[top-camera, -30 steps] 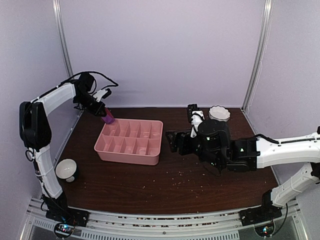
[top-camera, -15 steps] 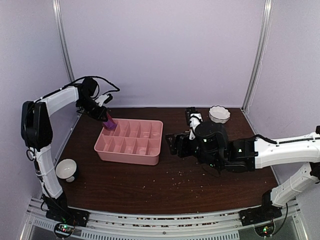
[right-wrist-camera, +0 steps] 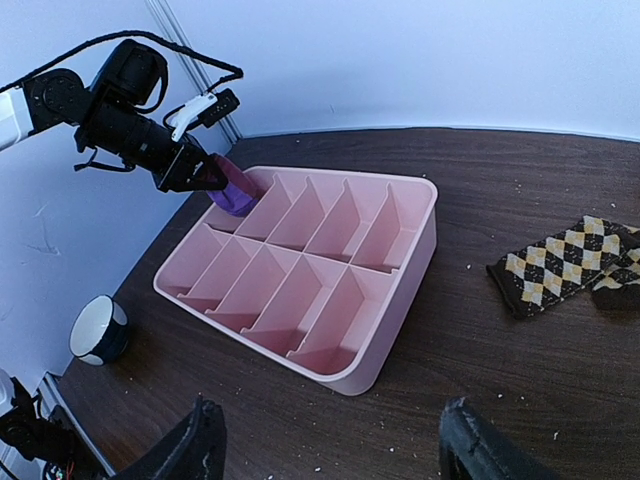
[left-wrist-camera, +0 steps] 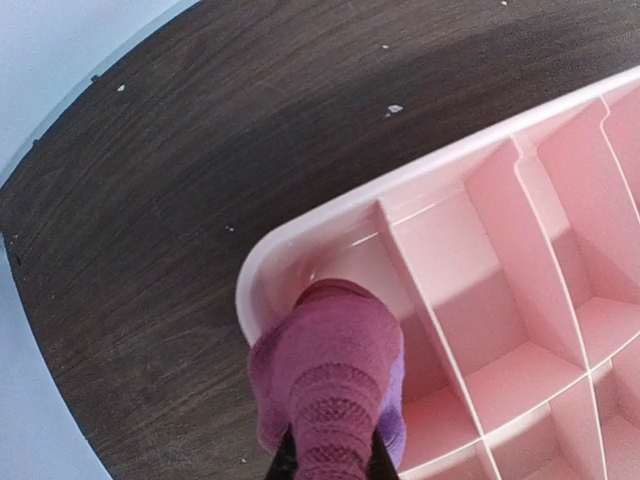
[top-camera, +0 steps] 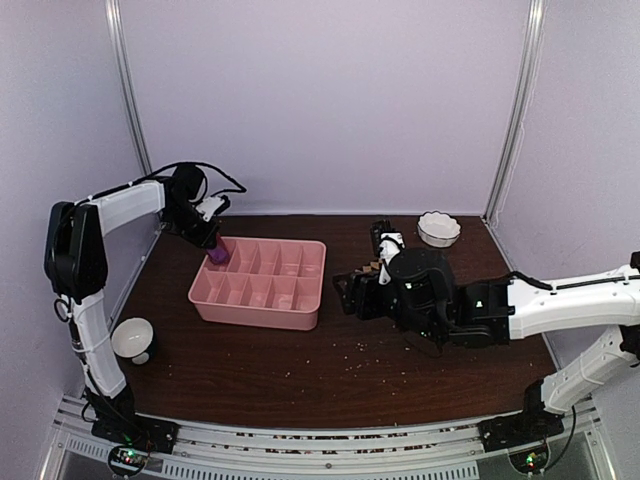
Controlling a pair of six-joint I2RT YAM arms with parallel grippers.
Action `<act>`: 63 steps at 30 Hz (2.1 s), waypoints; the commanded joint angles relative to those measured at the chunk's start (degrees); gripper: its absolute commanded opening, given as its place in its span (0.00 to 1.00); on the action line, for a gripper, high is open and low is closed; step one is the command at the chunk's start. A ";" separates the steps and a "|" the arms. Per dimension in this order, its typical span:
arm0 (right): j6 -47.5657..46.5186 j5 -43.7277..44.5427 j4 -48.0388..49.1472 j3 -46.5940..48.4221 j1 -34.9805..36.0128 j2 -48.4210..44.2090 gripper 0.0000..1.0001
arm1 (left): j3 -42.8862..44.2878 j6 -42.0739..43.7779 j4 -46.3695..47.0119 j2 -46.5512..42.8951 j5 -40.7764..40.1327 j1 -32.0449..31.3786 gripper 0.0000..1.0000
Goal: Roll the socks
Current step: Place the sock in the storage box.
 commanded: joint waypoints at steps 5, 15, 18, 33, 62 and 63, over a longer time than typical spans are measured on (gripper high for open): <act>2.03 -0.20 -1.14 -1.87 0.19 -1.25 0.71 | 0.21 1.38 2.05 0.03 -2.57 -4.28 0.00; 2.11 0.10 -1.47 -2.98 0.21 -3.16 0.71 | -0.03 2.12 2.58 3.50 -5.12 -4.42 0.05; 2.27 0.05 -1.46 -3.31 0.24 -3.35 0.71 | 0.06 2.02 2.85 2.96 -6.47 -4.11 0.05; 3.26 -1.85 -0.04 -4.18 0.25 -2.29 0.71 | -3.70 2.88 6.10 -2.10 -8.56 -3.00 0.04; 0.18 0.10 -3.14 -2.10 -0.85 -3.05 0.80 | 9.09 1.60 -6.23 -0.39 -3.06 -4.08 0.98; 0.19 0.11 -3.31 -2.04 -1.02 -2.96 0.79 | 9.81 1.09 -6.67 -0.42 -4.65 -4.10 0.98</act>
